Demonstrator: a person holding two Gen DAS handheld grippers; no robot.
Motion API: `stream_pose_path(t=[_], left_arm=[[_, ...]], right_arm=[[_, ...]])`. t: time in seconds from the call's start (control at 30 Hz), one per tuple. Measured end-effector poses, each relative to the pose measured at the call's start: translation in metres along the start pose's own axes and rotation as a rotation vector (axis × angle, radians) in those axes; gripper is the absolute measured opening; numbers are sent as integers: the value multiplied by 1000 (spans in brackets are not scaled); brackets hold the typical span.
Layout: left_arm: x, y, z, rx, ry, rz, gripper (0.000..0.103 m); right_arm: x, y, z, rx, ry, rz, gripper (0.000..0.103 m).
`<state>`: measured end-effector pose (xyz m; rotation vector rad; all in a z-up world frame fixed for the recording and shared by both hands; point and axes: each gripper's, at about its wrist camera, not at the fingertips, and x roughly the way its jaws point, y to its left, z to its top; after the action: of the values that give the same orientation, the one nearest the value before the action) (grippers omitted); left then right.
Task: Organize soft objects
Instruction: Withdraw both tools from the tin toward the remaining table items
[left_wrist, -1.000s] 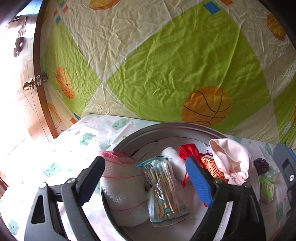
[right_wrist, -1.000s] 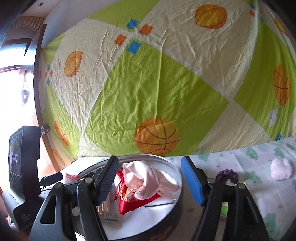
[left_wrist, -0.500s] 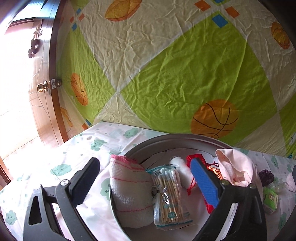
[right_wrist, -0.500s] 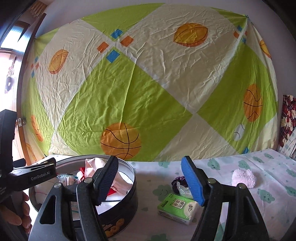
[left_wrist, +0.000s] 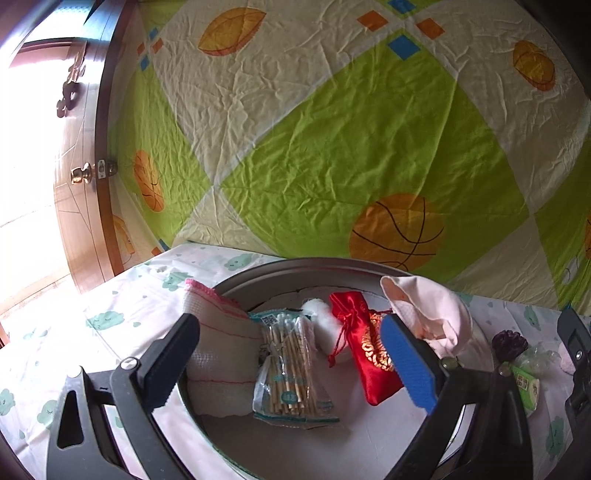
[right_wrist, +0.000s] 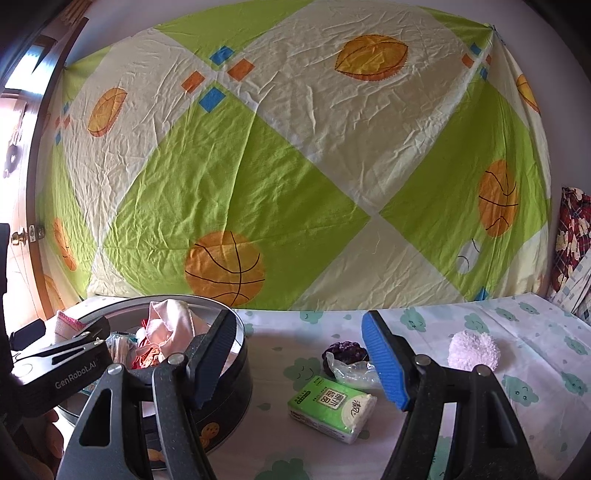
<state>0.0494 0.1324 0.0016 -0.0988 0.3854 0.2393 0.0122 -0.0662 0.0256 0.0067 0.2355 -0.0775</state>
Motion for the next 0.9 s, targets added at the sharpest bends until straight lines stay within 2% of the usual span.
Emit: stream_pose_path(t=[0.23, 0.5, 0.73, 0.9], left_arm=[[-8, -3, -5, 7, -34, 19, 100], [-15, -8, -7, 15, -34, 3, 100], [-26, -30, -12, 72, -31, -79, 102], [-37, -49, -16, 120, -42, -107, 102]], right_arm=[[-4, -15, 0, -6, -7, -17, 73], [-5, -43, 0, 4, 1, -63, 73], [-7, -74, 0, 20, 8, -114, 73], [-7, -94, 0, 40, 14, -147, 73]])
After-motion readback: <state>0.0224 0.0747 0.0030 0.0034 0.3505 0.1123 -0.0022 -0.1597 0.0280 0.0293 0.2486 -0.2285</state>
